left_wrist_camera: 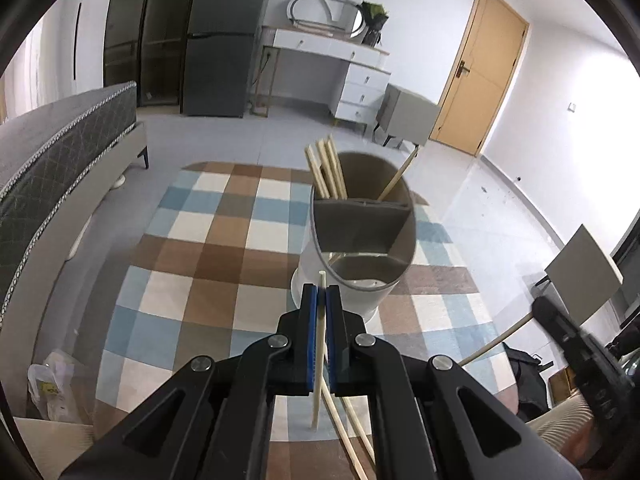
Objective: Organize utensils
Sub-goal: 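Carry both chopsticks over the white utensil holder and lower them into it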
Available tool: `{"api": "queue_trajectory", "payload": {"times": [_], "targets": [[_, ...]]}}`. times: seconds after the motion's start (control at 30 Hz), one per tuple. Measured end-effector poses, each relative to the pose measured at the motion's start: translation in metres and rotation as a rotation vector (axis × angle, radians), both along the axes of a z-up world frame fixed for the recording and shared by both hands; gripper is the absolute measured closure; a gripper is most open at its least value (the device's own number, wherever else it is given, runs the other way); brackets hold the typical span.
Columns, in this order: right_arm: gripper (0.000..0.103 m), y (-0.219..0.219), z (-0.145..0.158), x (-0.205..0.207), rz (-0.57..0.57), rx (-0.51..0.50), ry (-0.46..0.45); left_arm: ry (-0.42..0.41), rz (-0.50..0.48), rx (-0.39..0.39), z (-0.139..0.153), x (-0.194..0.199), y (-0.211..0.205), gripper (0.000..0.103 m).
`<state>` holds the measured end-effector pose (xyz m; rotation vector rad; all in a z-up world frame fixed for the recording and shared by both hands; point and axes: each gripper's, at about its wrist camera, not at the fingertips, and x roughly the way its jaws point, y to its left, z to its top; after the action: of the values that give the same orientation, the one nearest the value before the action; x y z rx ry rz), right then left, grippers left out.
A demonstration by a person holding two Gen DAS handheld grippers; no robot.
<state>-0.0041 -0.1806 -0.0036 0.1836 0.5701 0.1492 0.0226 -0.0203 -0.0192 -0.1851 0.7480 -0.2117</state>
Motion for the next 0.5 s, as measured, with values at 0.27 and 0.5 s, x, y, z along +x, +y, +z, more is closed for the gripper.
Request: {"api": "queue_trajectory", "payload": {"times": [0.27, 0.5], "targets": [[0.099, 0.003, 0.012, -0.005, -0.007, -0.004, -0.017, -0.034, -0.007, -0.001, 0.020, -0.009, 0.004, 0.103], [0.099, 0.002, 0.041, -0.003, 0.004, -0.008, -0.076, -0.101, -0.026, -0.061, 0.058, -0.011, 0.007, 0.103]]}}
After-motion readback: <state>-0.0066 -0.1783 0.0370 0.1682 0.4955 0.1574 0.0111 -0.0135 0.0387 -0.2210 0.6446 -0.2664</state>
